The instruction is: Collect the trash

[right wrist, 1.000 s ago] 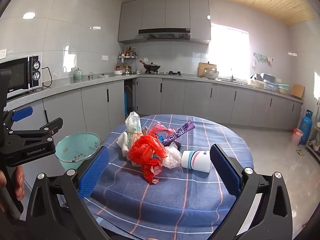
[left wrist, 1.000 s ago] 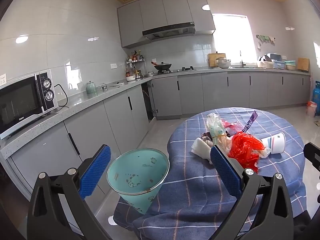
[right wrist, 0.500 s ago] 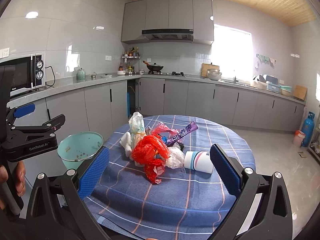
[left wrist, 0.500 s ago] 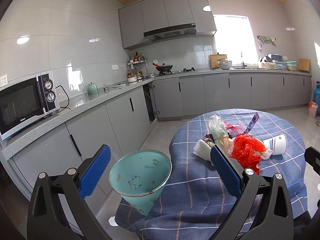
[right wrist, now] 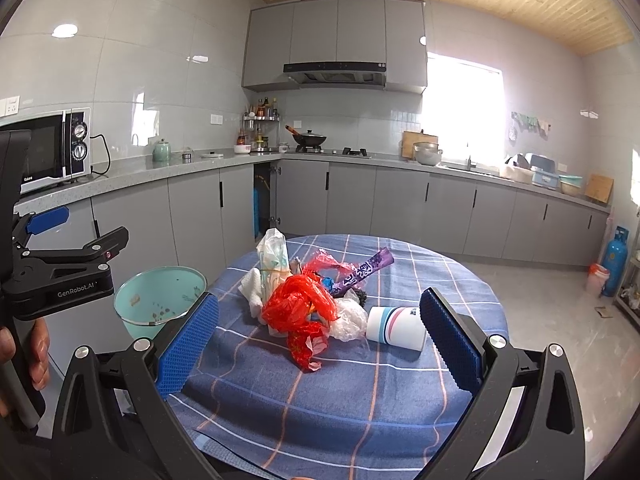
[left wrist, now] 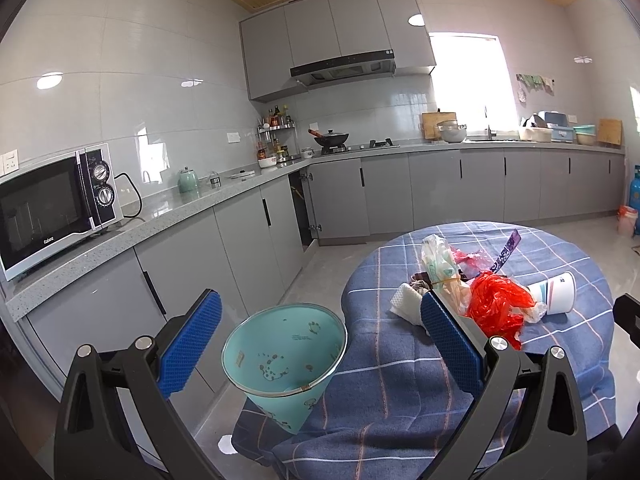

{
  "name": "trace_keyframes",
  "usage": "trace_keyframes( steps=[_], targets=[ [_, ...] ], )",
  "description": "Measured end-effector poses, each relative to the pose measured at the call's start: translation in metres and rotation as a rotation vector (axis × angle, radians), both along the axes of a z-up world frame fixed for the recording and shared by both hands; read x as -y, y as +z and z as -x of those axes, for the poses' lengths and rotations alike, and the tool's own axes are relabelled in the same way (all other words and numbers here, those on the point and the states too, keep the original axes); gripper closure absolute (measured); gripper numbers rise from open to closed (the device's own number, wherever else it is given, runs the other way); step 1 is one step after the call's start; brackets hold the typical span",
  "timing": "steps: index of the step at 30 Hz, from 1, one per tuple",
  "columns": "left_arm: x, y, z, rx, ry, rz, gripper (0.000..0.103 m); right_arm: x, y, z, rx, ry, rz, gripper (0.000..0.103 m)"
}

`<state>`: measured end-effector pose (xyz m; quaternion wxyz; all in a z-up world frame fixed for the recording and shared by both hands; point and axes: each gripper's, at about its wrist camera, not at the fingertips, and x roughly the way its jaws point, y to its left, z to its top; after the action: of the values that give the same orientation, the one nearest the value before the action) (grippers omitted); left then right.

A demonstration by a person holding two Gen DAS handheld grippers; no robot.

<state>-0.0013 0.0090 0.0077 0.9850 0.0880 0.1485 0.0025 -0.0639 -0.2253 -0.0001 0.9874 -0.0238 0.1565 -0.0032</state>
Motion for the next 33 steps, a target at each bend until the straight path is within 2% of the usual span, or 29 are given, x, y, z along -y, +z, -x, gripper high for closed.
trace_keyframes(
  steps=[33],
  targets=[
    [-0.0063,0.0015,-0.0024,0.008,0.018,0.003,0.005,0.0005,0.0002,0.0004,0.005,-0.001,0.003,0.004]
  ],
)
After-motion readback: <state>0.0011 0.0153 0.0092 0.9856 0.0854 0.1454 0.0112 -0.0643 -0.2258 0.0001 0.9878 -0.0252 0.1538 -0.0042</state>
